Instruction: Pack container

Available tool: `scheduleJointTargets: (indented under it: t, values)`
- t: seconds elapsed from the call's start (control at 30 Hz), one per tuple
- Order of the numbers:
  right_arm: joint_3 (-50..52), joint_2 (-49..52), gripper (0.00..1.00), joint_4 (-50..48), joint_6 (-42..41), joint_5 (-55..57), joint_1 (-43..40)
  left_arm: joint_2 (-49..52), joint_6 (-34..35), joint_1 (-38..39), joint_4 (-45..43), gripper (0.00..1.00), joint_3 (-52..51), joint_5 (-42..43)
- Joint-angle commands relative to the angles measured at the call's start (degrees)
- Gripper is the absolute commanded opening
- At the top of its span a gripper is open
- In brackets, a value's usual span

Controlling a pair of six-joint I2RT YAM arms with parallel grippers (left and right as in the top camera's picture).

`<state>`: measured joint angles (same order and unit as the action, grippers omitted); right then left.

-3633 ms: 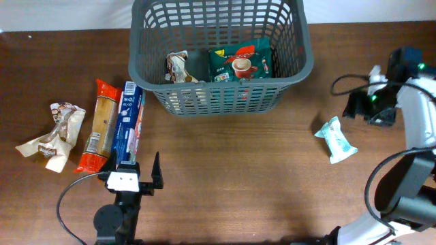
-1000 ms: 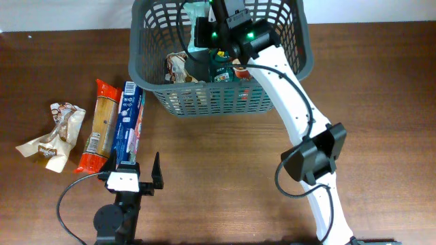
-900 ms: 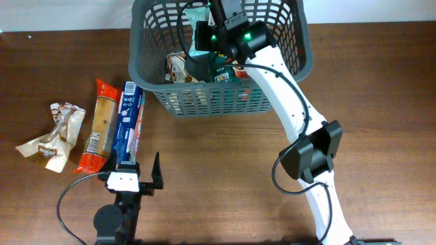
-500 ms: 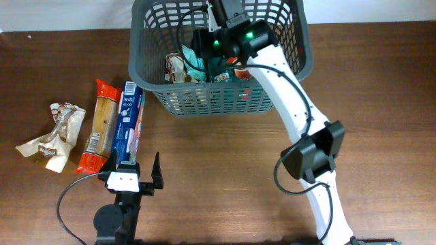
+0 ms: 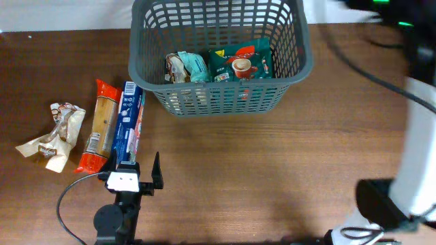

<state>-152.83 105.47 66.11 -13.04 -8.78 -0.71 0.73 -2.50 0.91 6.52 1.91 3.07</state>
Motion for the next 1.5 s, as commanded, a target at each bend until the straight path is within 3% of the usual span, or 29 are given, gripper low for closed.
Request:
scheduleJointTargets:
  t: [0.0, 0.23, 0.37, 0.43, 0.57, 0.77, 1.03, 1.33, 1.47]
  values:
    - [0.8, -2.2, 0.74, 2.6, 0.5, 0.4, -9.7, -0.4, 0.3, 0.2, -0.1, 0.99, -0.3, 0.6]
    - [6.2, -0.6, 0.81, 9.7, -3.9, -4.0, -21.9, -0.4, 0.3, 0.2, -0.4, 0.99, -0.3, 0.6]
    - [13.4, 1.0, 0.87, 10.2, -4.0, -6.7, -22.6, -0.3, 0.4, 0.2, -0.1, 0.99, -0.3, 0.9]
    - [16.9, 1.4, 0.99, 10.0, -3.9, -7.4, -22.4, -0.3, 0.4, 0.2, -0.2, 0.99, -0.3, 1.9]
    - [23.9, 1.9, 0.99, 9.3, -4.0, -7.3, -22.4, 1.0, 0.6, 0.2, 0.1, 0.99, -0.3, 1.7]
    - [31.9, 1.9, 0.99, 8.7, -3.9, -7.3, -22.5, 7.8, 12.2, 0.2, 9.2, 0.99, 3.8, -0.3]
    - [34.7, 1.9, 0.99, 9.5, -3.9, -7.3, -22.5, 24.4, 13.6, -0.9, 21.8, 0.99, 24.9, -3.9]
    - [34.7, 1.9, 0.99, 11.5, -3.9, -7.3, -22.5, 46.3, 9.4, -12.3, 38.5, 0.99, 55.9, -3.9]
    - [34.7, 1.9, 0.99, 11.5, -3.9, -7.3, -22.5, 51.9, 8.9, -14.9, 39.3, 0.99, 63.1, -3.8]
